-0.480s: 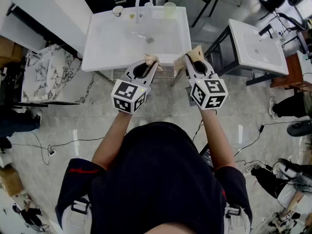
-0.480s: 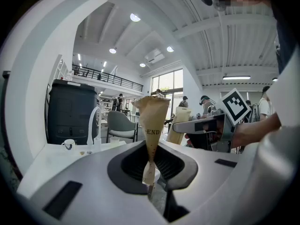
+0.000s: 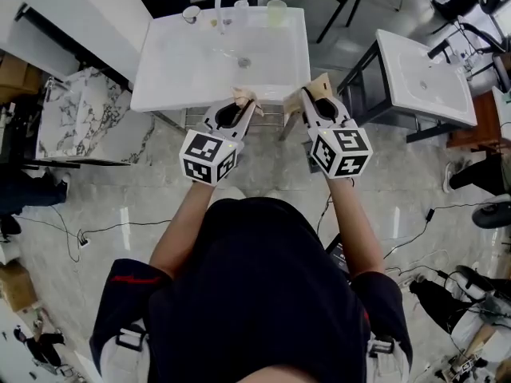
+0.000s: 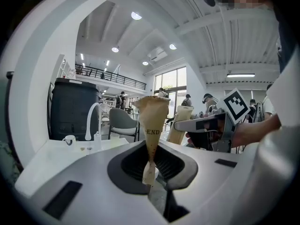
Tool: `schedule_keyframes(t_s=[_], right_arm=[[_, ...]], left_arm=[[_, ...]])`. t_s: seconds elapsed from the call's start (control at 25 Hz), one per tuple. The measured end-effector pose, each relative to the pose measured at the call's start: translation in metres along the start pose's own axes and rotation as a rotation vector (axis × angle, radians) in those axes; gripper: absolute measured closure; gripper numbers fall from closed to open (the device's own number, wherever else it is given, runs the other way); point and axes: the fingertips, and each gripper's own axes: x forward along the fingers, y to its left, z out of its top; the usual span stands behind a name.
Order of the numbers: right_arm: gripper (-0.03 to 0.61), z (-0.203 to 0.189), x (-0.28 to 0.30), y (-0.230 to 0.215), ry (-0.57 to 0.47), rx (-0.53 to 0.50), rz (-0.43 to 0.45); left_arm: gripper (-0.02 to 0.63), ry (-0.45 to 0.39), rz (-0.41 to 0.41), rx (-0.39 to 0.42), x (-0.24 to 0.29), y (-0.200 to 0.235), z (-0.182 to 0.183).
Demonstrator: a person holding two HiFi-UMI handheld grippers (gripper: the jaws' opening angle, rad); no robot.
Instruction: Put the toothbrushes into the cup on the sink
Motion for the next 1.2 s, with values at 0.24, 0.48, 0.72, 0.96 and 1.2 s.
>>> schedule_keyframes(t_s=[0.24,0.48,0.72,0.96,1.2], right_arm=[[0.518,0.001,0.001,-0.007,0.001,0.007,0.015],[0.518,0.004,0.009,-0.006,-0.002,0.009,0.038],[0.518,0.005,0.027,-0.005,0.006,0.012,0.047],[0.518,0.006,0.046,-0.010,0.019,0.022,0.043],[0.518,0.012,0.074,-0.018,0.019,0.027,0.037]], left_arm=[[0.569,0.003,0.019,-0.008,0.006,-0.002,0.001],[0.569,-0.008,0.040,-0.016,0.007,0.003,0.003],[0.569,-0.023,0.034,-0.081,0.011,0.020,0.005],[0.569,-0.018,0.033,-0.079,0.023,0.036,0.009],[0.569,-0.026,0.025,-0.106,0.041,0.063,0.015]])
